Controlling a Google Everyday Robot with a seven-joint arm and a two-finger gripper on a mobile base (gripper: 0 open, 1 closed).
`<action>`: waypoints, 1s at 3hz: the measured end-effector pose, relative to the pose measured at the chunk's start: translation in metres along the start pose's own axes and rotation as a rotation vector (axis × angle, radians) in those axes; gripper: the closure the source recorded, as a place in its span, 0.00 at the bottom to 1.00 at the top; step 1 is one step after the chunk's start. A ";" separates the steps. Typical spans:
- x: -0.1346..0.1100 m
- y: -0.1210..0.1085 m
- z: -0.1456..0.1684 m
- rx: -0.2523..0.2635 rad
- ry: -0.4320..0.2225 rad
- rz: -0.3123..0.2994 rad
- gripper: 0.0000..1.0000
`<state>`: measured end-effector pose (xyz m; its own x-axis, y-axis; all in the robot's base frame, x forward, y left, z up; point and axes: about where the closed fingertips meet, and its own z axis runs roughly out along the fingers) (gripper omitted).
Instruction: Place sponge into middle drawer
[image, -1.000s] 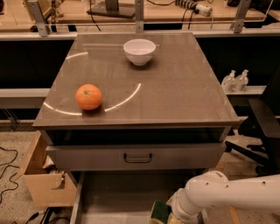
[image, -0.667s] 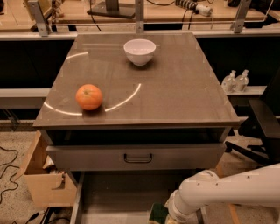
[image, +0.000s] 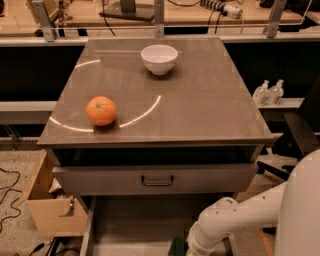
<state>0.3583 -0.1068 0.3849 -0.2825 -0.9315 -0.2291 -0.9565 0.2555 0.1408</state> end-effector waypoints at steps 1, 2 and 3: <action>-0.003 0.001 0.015 -0.020 0.004 0.021 1.00; -0.003 0.002 0.015 -0.023 0.005 0.022 0.82; -0.003 0.003 0.016 -0.025 0.006 0.022 0.60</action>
Offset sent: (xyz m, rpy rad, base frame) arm -0.0013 0.0061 -0.0116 -0.0001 0.0223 -0.0134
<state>0.3549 -0.0994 0.3705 -0.3029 -0.9272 -0.2202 -0.9480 0.2694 0.1694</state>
